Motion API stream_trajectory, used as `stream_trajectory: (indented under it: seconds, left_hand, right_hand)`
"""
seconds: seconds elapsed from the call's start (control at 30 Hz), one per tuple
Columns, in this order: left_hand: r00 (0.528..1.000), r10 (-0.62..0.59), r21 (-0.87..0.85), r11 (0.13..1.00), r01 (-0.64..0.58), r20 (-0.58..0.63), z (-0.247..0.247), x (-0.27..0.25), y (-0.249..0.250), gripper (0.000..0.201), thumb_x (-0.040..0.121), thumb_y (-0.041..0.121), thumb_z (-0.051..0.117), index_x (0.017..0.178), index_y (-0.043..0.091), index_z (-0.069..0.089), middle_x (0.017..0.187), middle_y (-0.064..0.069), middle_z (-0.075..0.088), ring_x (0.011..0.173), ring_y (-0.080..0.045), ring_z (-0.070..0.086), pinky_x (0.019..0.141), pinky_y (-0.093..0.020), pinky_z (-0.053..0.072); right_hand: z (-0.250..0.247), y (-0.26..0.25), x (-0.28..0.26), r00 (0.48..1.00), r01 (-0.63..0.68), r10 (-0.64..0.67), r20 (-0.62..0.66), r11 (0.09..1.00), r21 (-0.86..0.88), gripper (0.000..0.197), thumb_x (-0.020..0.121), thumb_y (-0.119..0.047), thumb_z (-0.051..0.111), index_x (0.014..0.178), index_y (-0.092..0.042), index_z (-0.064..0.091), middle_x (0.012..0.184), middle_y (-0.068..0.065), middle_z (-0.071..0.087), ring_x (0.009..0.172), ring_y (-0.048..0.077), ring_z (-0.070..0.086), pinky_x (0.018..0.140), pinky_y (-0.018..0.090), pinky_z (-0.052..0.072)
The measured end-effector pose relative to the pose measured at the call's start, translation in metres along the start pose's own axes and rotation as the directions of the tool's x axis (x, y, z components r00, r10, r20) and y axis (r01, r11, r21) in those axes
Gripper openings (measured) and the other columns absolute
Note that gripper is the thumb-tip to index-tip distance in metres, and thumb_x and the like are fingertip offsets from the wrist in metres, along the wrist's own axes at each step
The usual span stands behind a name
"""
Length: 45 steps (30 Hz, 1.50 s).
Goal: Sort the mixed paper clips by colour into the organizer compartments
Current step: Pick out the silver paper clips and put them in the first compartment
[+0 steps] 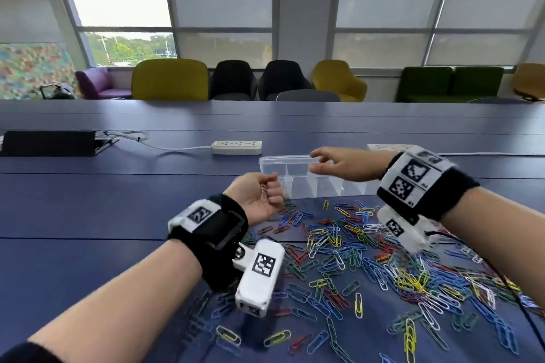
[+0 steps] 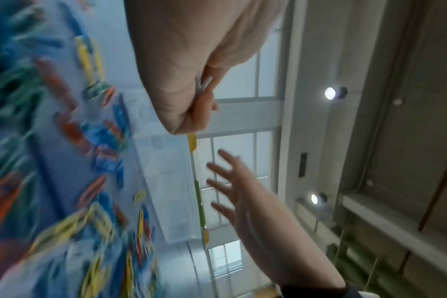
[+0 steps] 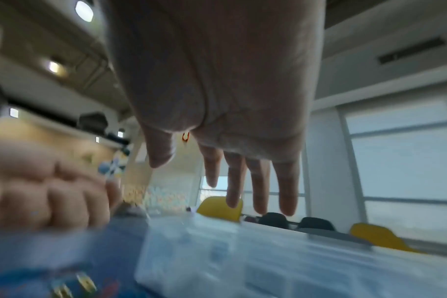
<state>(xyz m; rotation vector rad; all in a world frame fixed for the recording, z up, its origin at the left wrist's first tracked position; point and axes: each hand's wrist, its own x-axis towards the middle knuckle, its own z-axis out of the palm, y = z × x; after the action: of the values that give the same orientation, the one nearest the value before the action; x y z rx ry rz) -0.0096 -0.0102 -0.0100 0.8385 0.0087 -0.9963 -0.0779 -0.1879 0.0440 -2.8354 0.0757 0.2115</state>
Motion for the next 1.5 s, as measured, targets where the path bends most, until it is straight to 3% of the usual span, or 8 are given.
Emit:
stream_trajectory:
  seconds: [0.27, 0.33, 0.43, 0.5, 0.7, 0.9, 1.17, 1.5]
  left_hand:
    - [0.879, 0.456, 0.647, 0.714, -0.267, -0.141, 0.035, 0.072, 0.056, 0.029, 0.092, 0.01, 0.029, 0.066, 0.016, 0.039, 0.056, 0.003, 0.029, 0.044, -0.009, 0.023, 0.035, -0.012, 0.017]
    - [0.852, 0.51, 0.863, 0.477, -0.164, -0.12, 0.035, 0.085, 0.054, 0.032, 0.094, 0.008, 0.035, 0.063, 0.015, 0.041, 0.062, -0.001, 0.035, 0.052, -0.012, 0.029, 0.043, -0.018, 0.024]
    - [0.896, 0.443, 0.993, -0.092, 0.069, -0.021, 0.028, 0.095, 0.048, 0.026, 0.095, 0.011, 0.045, 0.07, 0.013, 0.05, 0.079, -0.008, 0.048, 0.072, -0.022, 0.045, 0.058, -0.024, 0.036]
    - [0.919, 0.394, 0.959, -0.269, 0.092, 0.022, 0.027, 0.095, 0.043, 0.014, 0.094, 0.01, 0.044, 0.085, 0.009, 0.056, 0.089, -0.012, 0.051, 0.082, -0.021, 0.045, 0.068, -0.023, 0.037]
    - [0.917, 0.389, 0.942, -0.331, 0.045, 0.093, 0.033, 0.076, 0.036, 0.03, 0.093, 0.006, 0.045, 0.119, 0.0, 0.058, 0.123, -0.015, 0.059, 0.113, -0.026, 0.054, 0.09, -0.026, 0.04]
    - [0.729, 0.56, 0.889, -0.435, -0.146, 0.393, 0.039, 0.033, 0.02, 0.011, 0.089, 0.013, 0.047, 0.091, 0.009, 0.057, 0.091, -0.006, 0.058, 0.071, -0.02, 0.055, 0.065, -0.026, 0.04]
    - [0.965, 0.107, 0.822, -0.552, -0.142, 0.239, 0.035, 0.001, -0.041, 0.02, 0.085, 0.022, 0.061, 0.089, 0.005, 0.068, 0.08, -0.005, 0.064, 0.067, -0.013, 0.054, 0.07, -0.025, 0.049]
    - [0.993, 0.07, 0.798, -0.602, -0.032, 0.093, 0.03, 0.013, -0.052, 0.026, 0.083, 0.024, 0.069, 0.101, 0.005, 0.071, 0.105, -0.01, 0.071, 0.084, -0.016, 0.062, 0.073, -0.026, 0.047]
  right_hand:
    - [0.035, 0.046, 0.028, 0.992, -0.104, 0.113, 0.048, 0.982, -0.158, 0.046, 0.103, -0.034, 0.026, 0.148, -0.033, 0.018, 0.152, 0.012, 0.028, 0.142, 0.026, 0.024, 0.115, 0.044, 0.019]
    - [0.035, 0.047, 0.03, 0.992, -0.106, 0.115, 0.045, 0.979, -0.173, 0.046, 0.103, -0.029, 0.026, 0.148, -0.033, 0.018, 0.152, 0.016, 0.029, 0.139, 0.029, 0.03, 0.113, 0.039, 0.022]
    - [0.035, 0.049, 0.034, 0.992, -0.105, 0.116, 0.049, 0.976, -0.189, 0.047, 0.103, -0.029, 0.027, 0.149, -0.034, 0.018, 0.151, 0.016, 0.029, 0.137, 0.03, 0.033, 0.11, 0.036, 0.025]
    - [0.036, 0.05, 0.036, 0.992, -0.108, 0.118, 0.037, 0.972, -0.207, 0.048, 0.102, -0.032, 0.029, 0.148, -0.036, 0.016, 0.152, 0.016, 0.028, 0.137, 0.031, 0.032, 0.113, 0.041, 0.025]
    - [0.038, 0.044, 0.024, 0.991, -0.112, 0.13, 0.033, 0.939, -0.325, 0.057, 0.1, -0.039, 0.035, 0.148, -0.04, 0.004, 0.154, 0.006, 0.023, 0.14, 0.027, 0.027, 0.113, 0.05, 0.022]
    - [0.044, 0.029, -0.014, 0.95, 0.06, -0.146, -0.275, 0.952, -0.301, 0.039, 0.093, -0.03, 0.051, 0.131, -0.027, 0.047, 0.129, 0.0, 0.046, 0.123, 0.018, 0.041, 0.103, 0.042, 0.036]
    - [0.061, 0.031, -0.022, 0.999, 0.051, -0.05, 0.013, 0.989, -0.139, 0.02, 0.087, -0.01, 0.059, 0.104, -0.011, 0.07, 0.089, -0.002, 0.061, 0.081, 0.009, 0.051, 0.061, 0.011, 0.035]
    - [0.065, 0.037, -0.011, 0.993, -0.051, 0.057, 0.103, 0.997, -0.061, 0.021, 0.084, -0.02, 0.068, 0.097, -0.003, 0.07, 0.089, 0.009, 0.067, 0.079, 0.012, 0.054, 0.069, 0.023, 0.041]
